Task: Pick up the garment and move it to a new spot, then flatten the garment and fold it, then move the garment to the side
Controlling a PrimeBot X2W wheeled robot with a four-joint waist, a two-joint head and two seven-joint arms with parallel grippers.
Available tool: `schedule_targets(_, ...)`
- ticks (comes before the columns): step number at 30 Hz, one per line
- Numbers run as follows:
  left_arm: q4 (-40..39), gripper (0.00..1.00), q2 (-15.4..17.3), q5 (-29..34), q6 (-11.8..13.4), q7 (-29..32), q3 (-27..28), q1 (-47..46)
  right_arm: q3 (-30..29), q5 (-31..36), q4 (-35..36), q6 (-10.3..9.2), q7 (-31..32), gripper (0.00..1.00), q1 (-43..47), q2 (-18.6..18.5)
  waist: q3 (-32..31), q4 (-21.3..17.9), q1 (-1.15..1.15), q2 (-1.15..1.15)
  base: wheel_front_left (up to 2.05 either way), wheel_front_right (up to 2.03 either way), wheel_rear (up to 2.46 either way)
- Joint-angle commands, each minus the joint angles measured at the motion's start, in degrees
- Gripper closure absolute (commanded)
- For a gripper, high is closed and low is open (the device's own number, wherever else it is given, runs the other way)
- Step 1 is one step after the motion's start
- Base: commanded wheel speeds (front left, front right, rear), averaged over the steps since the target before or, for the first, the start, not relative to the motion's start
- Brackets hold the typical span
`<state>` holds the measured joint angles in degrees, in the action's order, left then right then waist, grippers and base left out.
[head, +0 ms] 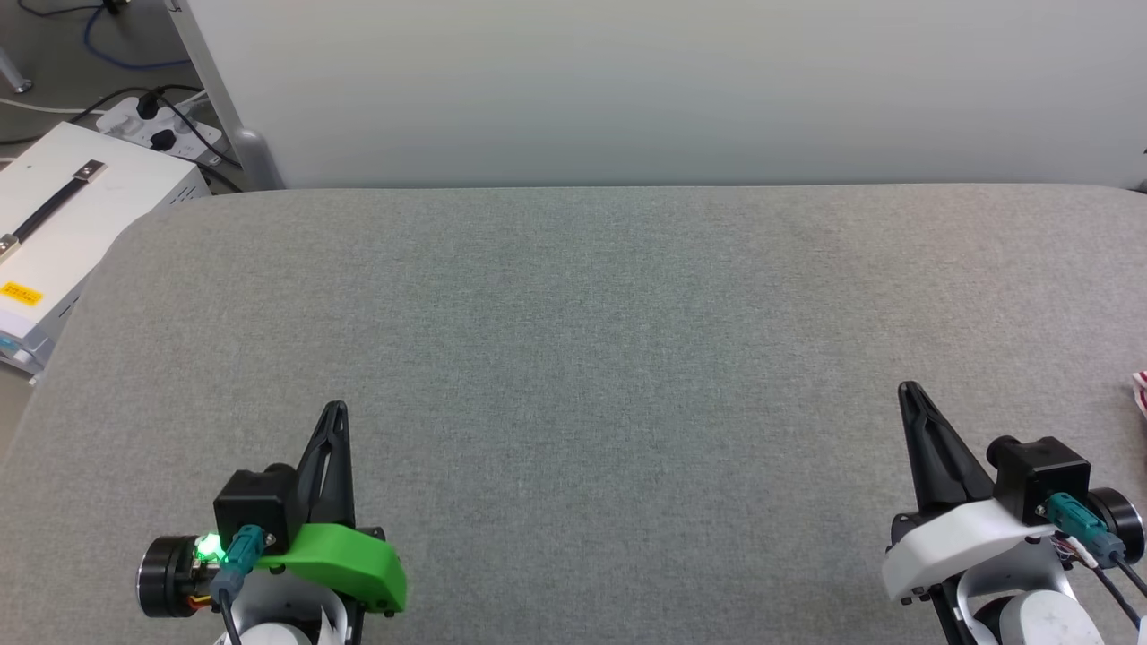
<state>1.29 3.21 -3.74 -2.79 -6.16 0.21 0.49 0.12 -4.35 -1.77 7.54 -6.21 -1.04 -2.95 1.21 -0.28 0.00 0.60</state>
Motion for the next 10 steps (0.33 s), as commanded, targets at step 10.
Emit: schedule_targets(10,-0.45,1.00,-0.22,1.22,0.81,1.37,-0.10,-0.32,-0.07,1.37,0.63,-0.04,1.49,1.00,0.69,0.04,-0.24,0.06,0.00,-0.40,0.00,0.00,0.00)
